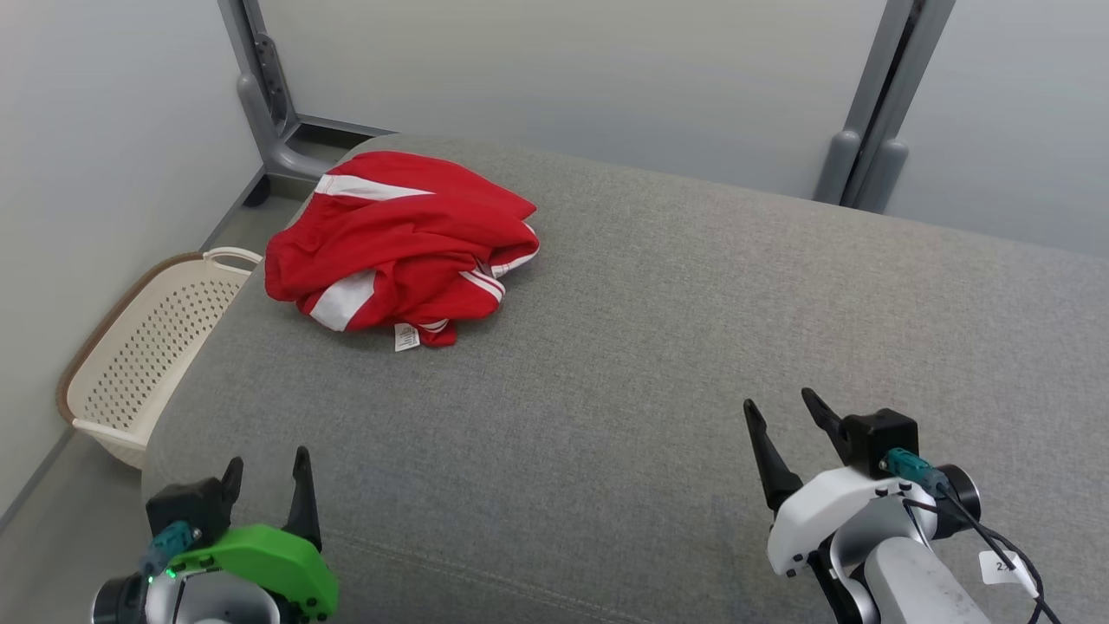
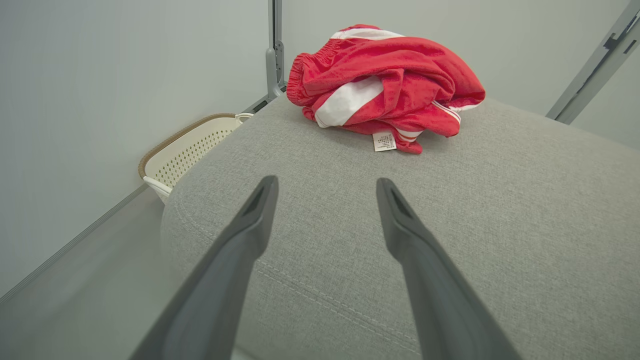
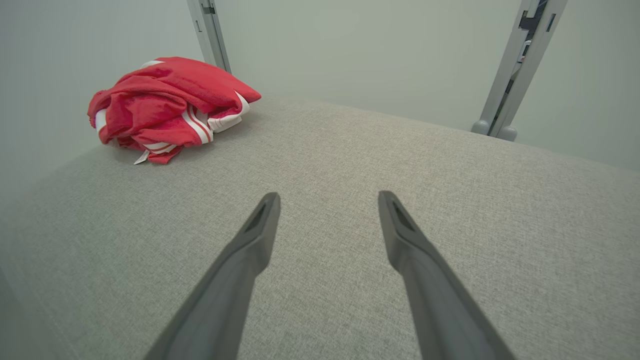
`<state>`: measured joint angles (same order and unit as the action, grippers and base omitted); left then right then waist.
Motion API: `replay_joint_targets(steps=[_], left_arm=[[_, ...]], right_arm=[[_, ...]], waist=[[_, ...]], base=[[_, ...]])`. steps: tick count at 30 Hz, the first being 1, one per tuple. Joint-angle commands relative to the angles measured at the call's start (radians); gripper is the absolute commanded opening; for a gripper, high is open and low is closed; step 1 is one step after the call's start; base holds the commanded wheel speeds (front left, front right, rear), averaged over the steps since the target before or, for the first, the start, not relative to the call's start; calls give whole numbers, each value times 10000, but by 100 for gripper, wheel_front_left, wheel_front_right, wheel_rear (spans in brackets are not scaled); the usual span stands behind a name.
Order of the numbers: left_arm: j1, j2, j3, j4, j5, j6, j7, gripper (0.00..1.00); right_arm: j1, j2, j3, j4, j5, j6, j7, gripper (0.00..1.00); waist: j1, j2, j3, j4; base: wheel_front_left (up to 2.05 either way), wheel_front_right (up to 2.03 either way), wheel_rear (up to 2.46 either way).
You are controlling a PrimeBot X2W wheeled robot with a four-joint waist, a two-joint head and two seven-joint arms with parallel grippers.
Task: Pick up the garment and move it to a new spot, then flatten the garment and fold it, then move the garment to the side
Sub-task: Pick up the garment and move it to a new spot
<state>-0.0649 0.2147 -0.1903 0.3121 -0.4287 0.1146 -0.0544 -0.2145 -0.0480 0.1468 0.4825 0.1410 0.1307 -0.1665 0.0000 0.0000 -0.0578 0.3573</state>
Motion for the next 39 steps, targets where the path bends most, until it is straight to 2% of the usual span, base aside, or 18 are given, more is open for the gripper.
replay_joint_targets(steps=[1,8,18,30,39], left_arm=[[-201,77,-7,37,8,-27,79,100],[-1818,94,-306,914,-351,-467,1632,100],[-4649,110,-381,2371,-719,-690,3455,100],[-7562,143,-337,3920,-902,-901,4067,100],[-8940,508,-295,4827,-914,-963,4525,100]], right_arm=[[25,-45,17,7,64,1,8,100],[-34,-45,-13,-392,-179,1,240,100],[-263,-42,-208,-1479,-877,1,783,100],[-690,-43,-358,-3727,-1637,1,1660,100],[-402,-43,-347,-4840,-1866,1,2179,100]], waist=[[0,0,13,0],[0,0,520,-87],[0,0,1741,-368],[0,0,3703,-1040],[0,0,4457,-1520]], base=[[0,0,0],[0,0,0],[0,0,0],[0,0,0],[0,0,0]])
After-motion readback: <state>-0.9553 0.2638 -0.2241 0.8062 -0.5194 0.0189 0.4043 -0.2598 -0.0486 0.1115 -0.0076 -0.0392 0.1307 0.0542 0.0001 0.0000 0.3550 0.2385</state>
